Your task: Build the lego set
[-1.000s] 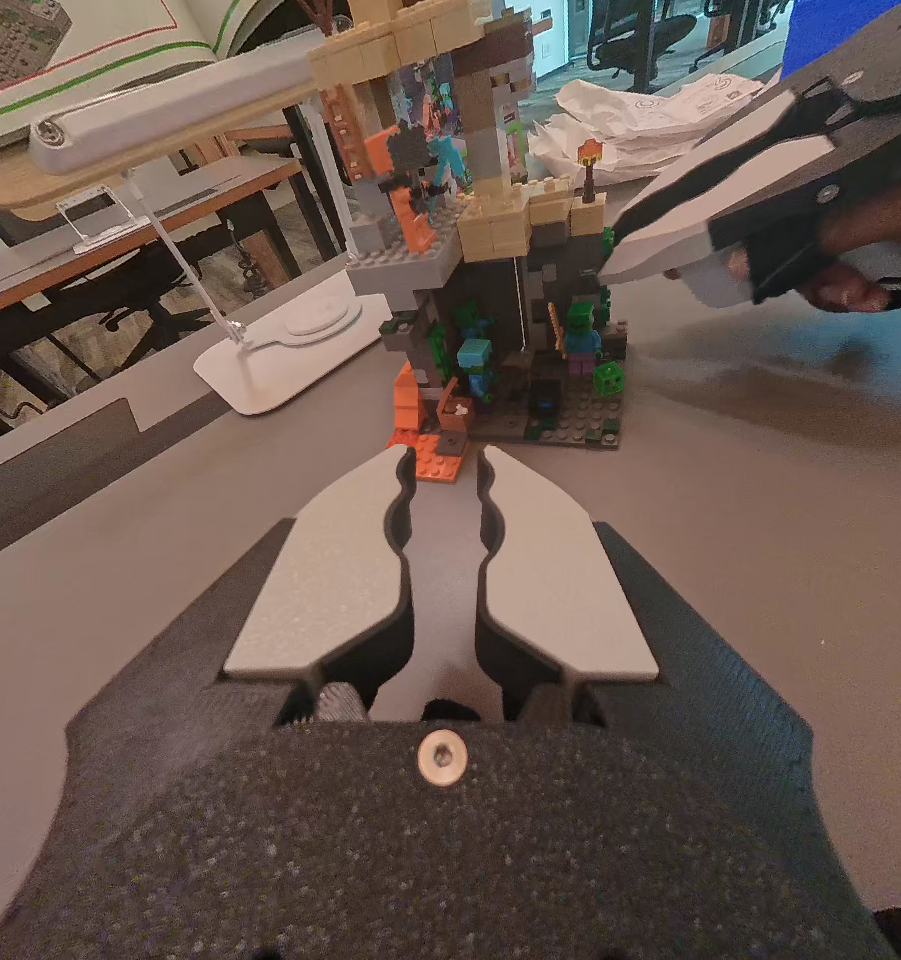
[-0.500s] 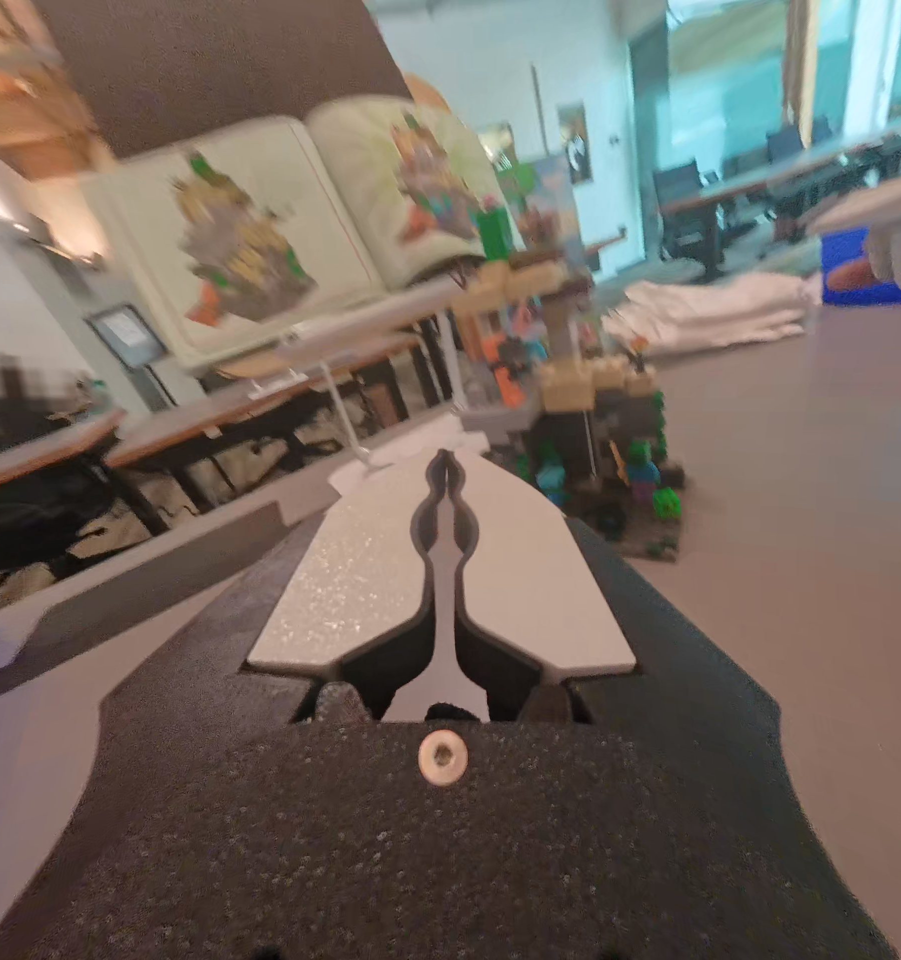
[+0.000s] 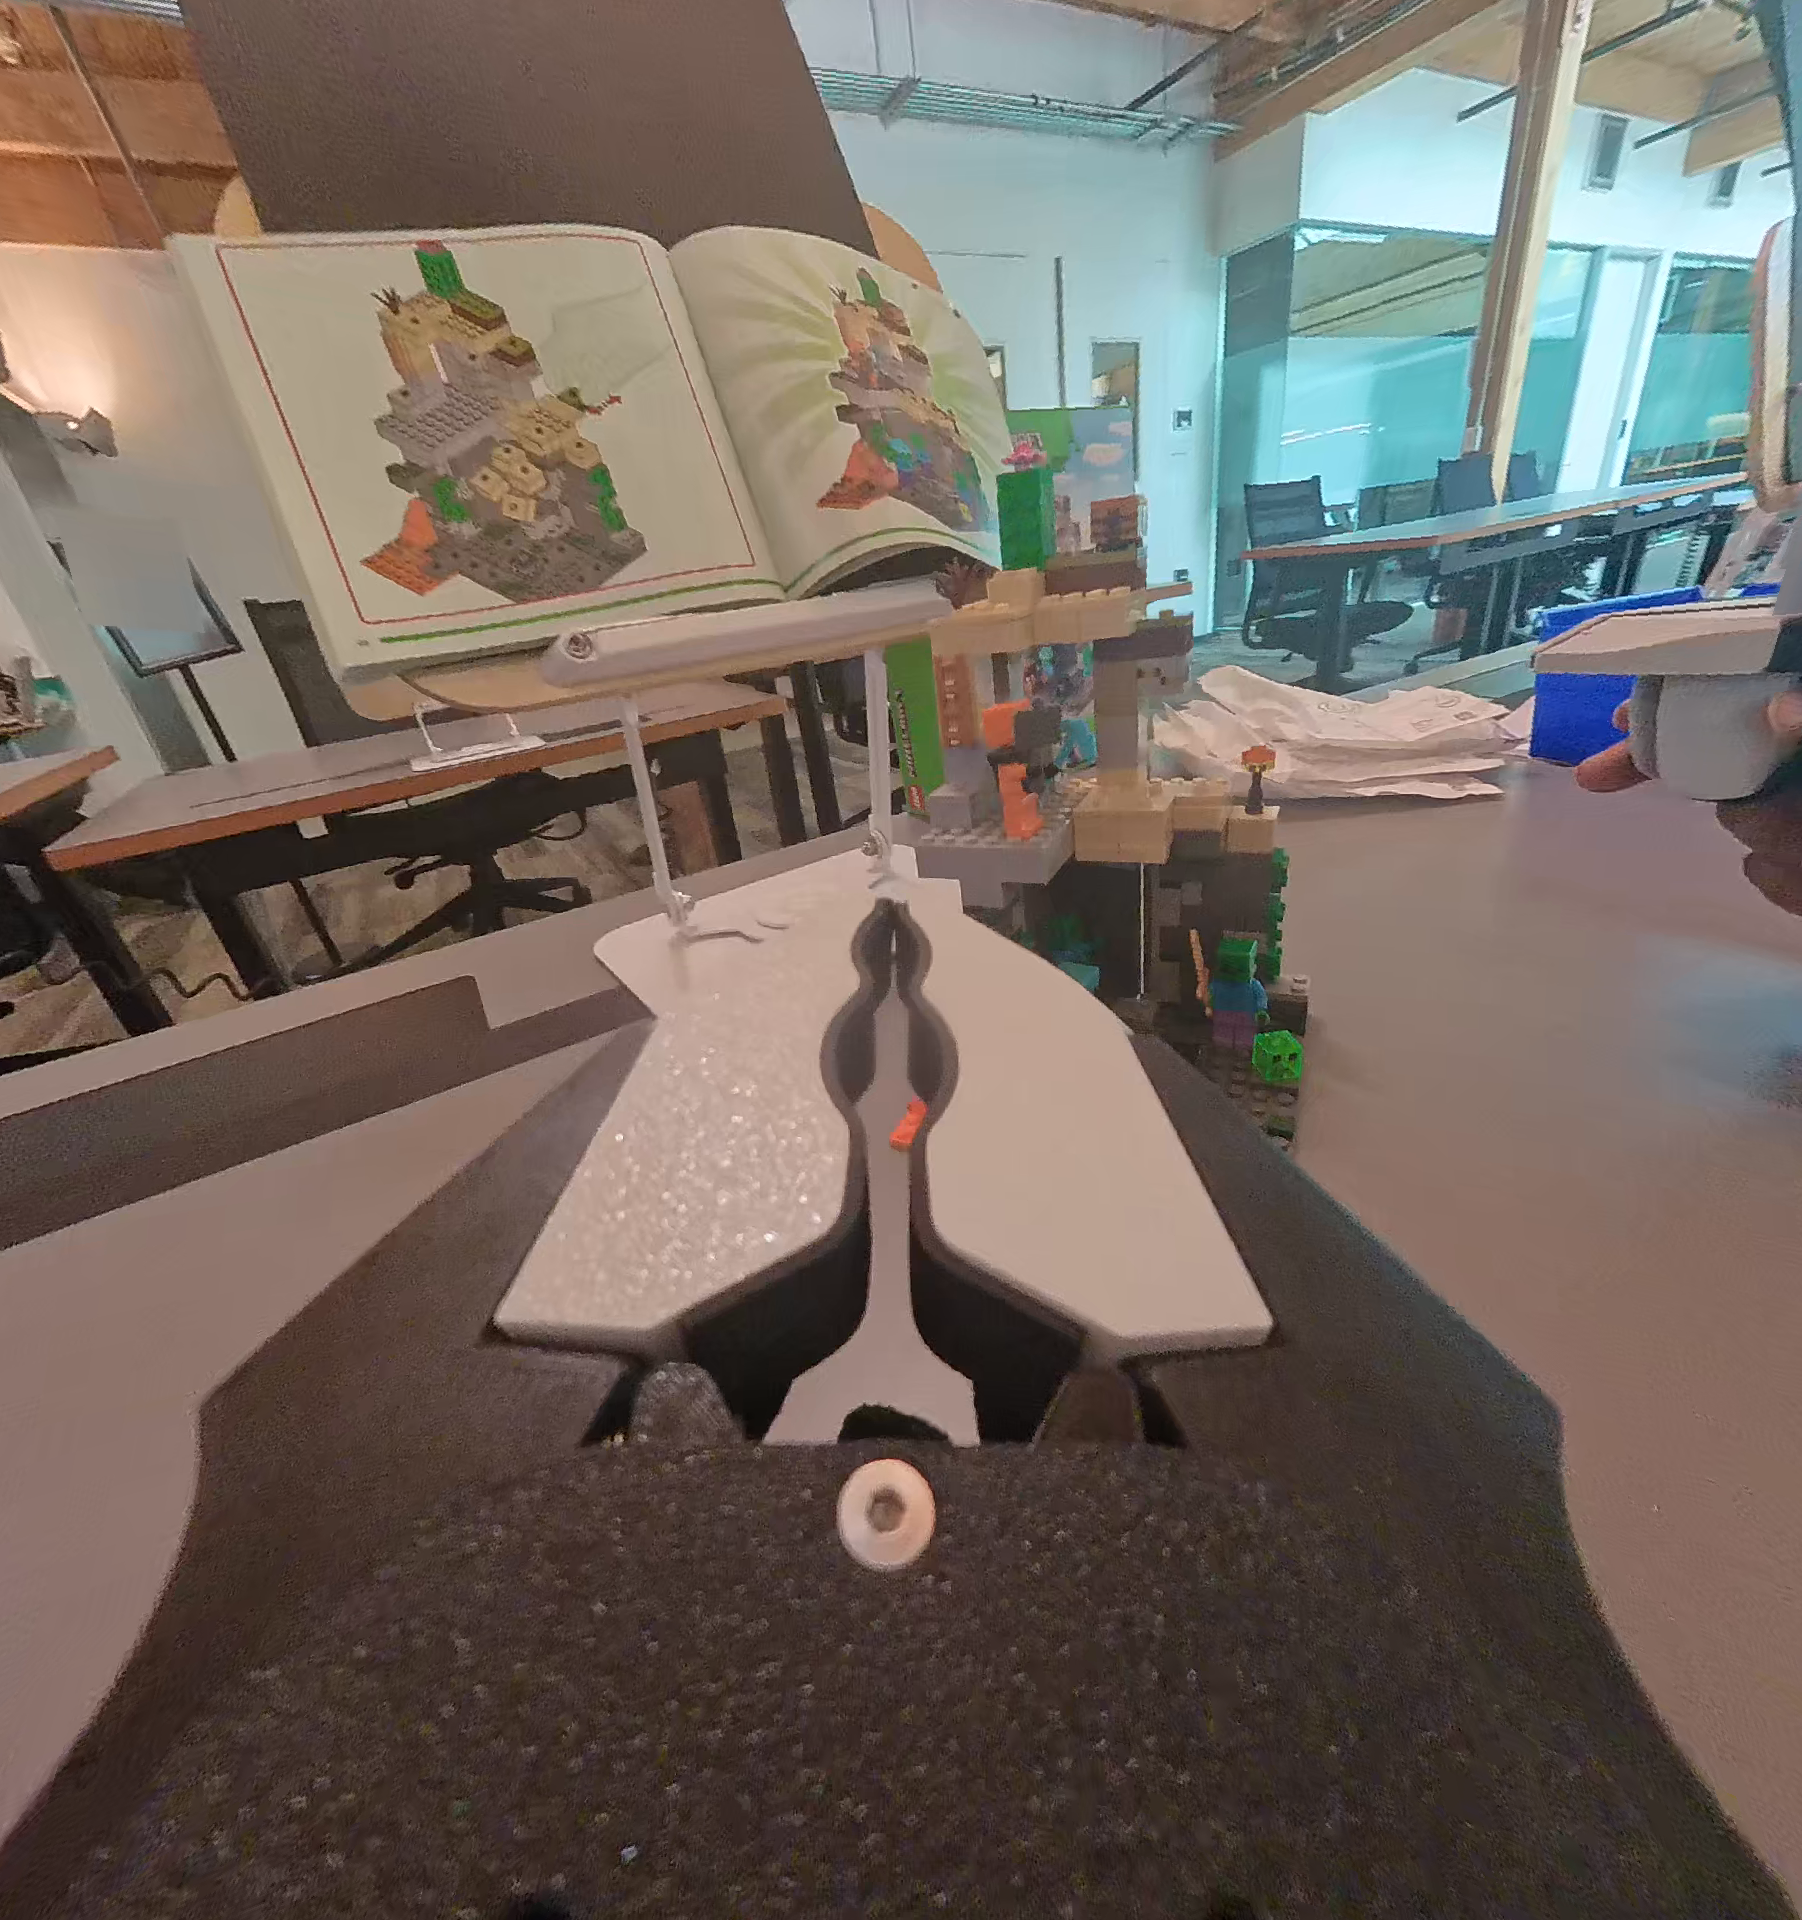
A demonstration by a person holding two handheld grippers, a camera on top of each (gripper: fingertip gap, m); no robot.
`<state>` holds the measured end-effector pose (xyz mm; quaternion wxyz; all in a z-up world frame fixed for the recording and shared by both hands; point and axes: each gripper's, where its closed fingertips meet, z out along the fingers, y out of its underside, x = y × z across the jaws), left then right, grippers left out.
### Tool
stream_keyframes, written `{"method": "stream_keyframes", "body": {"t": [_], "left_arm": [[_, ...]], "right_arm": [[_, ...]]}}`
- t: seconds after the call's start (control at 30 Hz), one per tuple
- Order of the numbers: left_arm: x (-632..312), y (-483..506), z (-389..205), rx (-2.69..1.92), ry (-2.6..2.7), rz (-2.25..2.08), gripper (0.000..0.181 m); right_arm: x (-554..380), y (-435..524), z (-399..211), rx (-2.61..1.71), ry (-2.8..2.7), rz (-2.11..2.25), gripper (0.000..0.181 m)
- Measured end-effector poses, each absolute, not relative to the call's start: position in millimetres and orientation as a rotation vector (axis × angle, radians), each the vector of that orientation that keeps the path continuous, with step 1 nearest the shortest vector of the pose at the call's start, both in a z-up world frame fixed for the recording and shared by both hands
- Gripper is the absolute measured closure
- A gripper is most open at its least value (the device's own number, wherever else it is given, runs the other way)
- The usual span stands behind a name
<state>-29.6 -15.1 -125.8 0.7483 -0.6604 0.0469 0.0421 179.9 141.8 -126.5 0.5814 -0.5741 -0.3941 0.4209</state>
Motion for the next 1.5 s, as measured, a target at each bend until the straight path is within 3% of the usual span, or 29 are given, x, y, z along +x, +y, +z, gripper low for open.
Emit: {"method": "stream_keyframes", "body": {"t": [0.27,0.4,0.53,0.63,0.87,1.03,1.3,1.5], "left_arm": [[-28.4,-12.2,-129.4,-1.441,0.099,0.020,0.172],[-28.7,-9.2,-132.5,-1.446,0.101,0.009,0.159],[-28.1,-6.3,-133.0,-1.451,0.079,-0.050,0.124],[-30.1,-6.1,-129.5,-1.425,0.064,-0.078,0.114],[-32.2,-5.5,-128.8,-1.411,0.044,-0.090,0.105],[-30.6,-6.8,-128.6,-1.416,0.068,-0.056,0.117],[-24.8,-10.0,-137.0,-1.478,0.158,0.056,0.179],[-20.5,-5.2,-150.6,-1.572,0.187,0.068,0.181]], "right_arm": [[172.8,129.0,-131.9,-1.276,-0.999,1.031,0.181],[169.4,127.2,-133.7,-1.276,-0.991,1.089,0.157],[169.0,129.2,-135.6,-1.296,-0.981,1.101,0.133],[167.6,132.8,-138.8,-1.328,-0.987,1.065,0.108],[164.1,128.4,-143.0,-1.310,-1.025,1.054,0.108],[162.5,121.7,-142.3,-1.292,-1.051,1.065,0.115],[163.7,123.4,-145.6,-1.301,-1.070,1.006,0.127],[161.2,124.5,-156.2,-1.335,-1.109,0.953,0.135]]}}
